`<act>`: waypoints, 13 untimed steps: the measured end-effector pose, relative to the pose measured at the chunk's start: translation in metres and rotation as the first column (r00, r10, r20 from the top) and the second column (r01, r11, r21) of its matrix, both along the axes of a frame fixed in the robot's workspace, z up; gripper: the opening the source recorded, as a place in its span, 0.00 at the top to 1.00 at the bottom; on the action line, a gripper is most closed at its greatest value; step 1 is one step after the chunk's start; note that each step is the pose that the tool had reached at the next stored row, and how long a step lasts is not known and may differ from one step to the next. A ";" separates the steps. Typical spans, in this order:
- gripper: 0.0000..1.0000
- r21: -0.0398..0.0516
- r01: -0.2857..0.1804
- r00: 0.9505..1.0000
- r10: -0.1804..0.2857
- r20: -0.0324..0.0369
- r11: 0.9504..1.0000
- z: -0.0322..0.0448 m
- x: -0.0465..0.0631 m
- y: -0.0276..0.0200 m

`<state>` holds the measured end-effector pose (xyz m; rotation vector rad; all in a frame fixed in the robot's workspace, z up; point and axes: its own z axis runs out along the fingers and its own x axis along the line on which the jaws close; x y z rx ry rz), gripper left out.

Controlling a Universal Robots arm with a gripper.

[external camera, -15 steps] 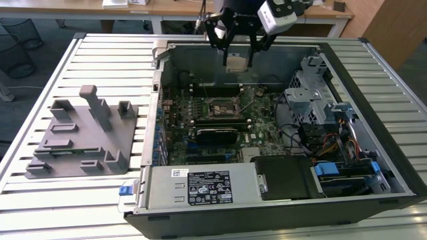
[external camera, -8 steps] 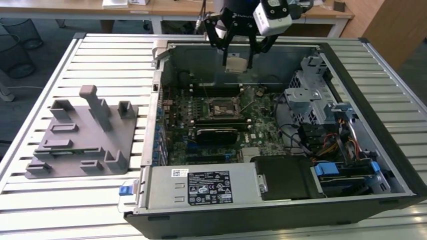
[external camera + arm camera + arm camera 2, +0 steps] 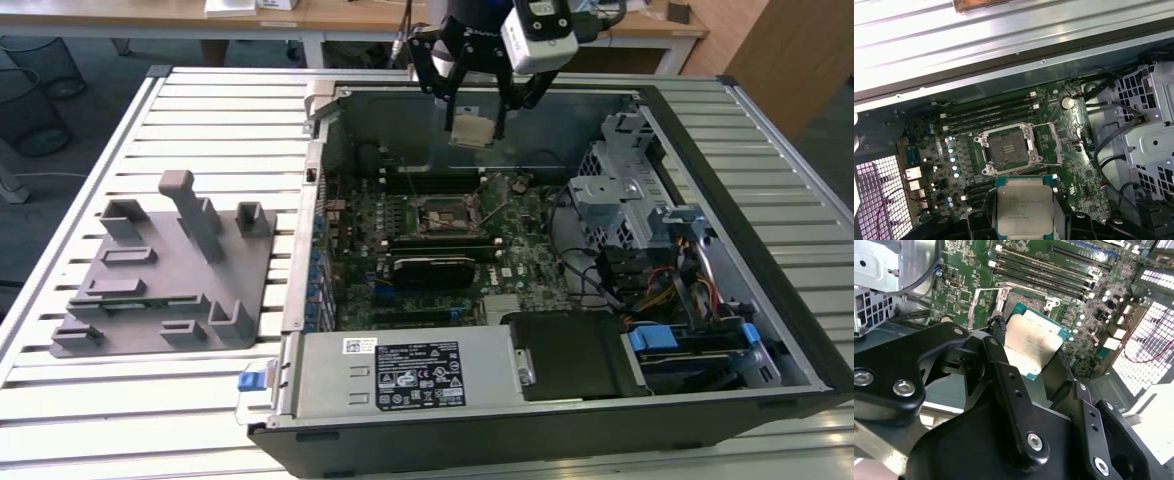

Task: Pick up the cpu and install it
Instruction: 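Place the cpu into insertion slot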

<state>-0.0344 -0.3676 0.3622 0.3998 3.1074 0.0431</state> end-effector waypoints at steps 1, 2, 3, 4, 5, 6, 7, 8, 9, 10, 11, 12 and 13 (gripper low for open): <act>0.46 0.000 0.006 1.000 -0.006 0.000 1.000 -0.0001 0.000 0.0000; 0.46 0.000 0.012 1.000 -0.012 0.000 1.000 -0.0002 0.000 0.0000; 0.46 0.000 0.018 1.000 -0.018 0.000 1.000 -0.0003 0.000 0.0000; 0.46 0.000 0.024 1.000 -0.024 0.000 1.000 -0.0005 0.000 0.0000; 0.46 0.000 0.029 1.000 -0.029 0.000 1.000 -0.0006 0.000 0.0000; 0.46 0.000 0.035 0.999 -0.035 0.000 0.999 -0.0007 0.000 0.0000; 0.46 0.000 0.040 0.999 -0.040 0.000 0.999 -0.0007 0.000 0.0000; 0.46 0.000 0.044 0.999 -0.044 0.000 0.999 -0.0008 0.000 0.0000; 0.46 0.000 0.050 0.999 -0.050 0.000 0.999 -0.0009 0.000 0.0000; 0.46 0.000 0.055 0.999 -0.055 0.000 0.999 -0.0010 0.000 0.0000; 0.46 0.000 0.060 0.998 -0.060 0.000 0.998 -0.0010 0.000 0.0000; 0.46 0.000 0.064 0.998 -0.064 0.000 0.998 -0.0011 0.000 0.0000; 0.46 0.000 0.068 0.998 -0.068 0.000 0.998 -0.0012 0.000 0.0000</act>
